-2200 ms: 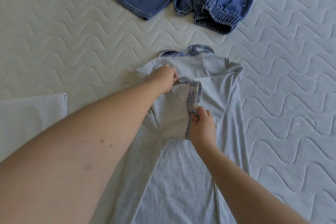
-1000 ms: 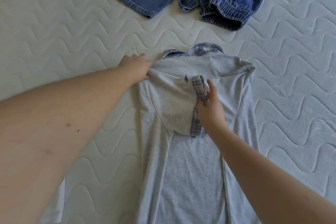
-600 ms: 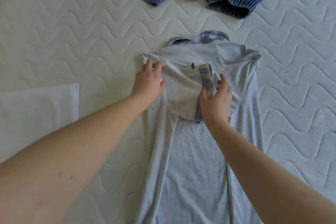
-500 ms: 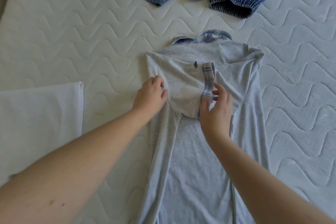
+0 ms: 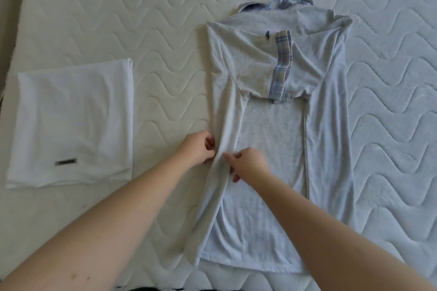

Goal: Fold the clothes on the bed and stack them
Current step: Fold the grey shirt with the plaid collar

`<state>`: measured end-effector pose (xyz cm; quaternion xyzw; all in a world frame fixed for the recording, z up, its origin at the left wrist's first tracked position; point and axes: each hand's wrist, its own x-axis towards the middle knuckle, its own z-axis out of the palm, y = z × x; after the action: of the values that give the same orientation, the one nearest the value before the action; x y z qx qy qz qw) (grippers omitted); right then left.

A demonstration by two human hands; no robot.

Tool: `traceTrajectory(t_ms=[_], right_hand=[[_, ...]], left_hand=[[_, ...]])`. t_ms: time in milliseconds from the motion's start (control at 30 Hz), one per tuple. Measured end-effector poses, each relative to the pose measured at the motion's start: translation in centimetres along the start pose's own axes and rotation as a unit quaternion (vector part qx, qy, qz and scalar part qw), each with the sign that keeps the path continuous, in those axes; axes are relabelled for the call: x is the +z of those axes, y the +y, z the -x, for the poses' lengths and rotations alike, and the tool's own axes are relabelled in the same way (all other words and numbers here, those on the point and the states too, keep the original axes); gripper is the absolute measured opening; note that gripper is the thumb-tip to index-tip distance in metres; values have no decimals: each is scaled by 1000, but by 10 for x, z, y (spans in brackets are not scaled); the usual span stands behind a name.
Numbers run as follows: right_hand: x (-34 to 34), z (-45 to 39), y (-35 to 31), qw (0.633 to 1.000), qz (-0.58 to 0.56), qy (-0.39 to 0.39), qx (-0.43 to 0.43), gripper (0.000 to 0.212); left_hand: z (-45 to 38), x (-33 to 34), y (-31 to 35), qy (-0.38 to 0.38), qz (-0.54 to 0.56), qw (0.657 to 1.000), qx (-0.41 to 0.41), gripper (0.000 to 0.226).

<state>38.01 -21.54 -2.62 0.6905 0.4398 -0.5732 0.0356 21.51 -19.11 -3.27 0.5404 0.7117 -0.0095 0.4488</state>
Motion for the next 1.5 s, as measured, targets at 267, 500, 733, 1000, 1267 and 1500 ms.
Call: traceTrajectory(t_ms=[267, 500, 733, 1000, 1267, 1500], right_hand=[[46, 36, 32, 999, -8, -31, -2, 29], [61, 58, 47, 999, -10, -44, 12, 27], [83, 88, 63, 988, -150, -1, 25, 29], [76, 109, 72, 959, -270, -61, 63, 32], [83, 121, 88, 976, -215, -37, 3, 10], [59, 138, 114, 955, -292, -43, -15, 23]], left_hand=[[39, 37, -37, -7, 88, 996, -33, 10], [66, 50, -49, -2, 94, 995, -21, 10], [112, 64, -84, -60, 124, 990, -3, 10], [140, 70, -85, -116, 194, 973, 42, 28], [184, 108, -94, 55, 132, 986, 88, 36], [226, 151, -87, 72, 90, 985, 128, 66]])
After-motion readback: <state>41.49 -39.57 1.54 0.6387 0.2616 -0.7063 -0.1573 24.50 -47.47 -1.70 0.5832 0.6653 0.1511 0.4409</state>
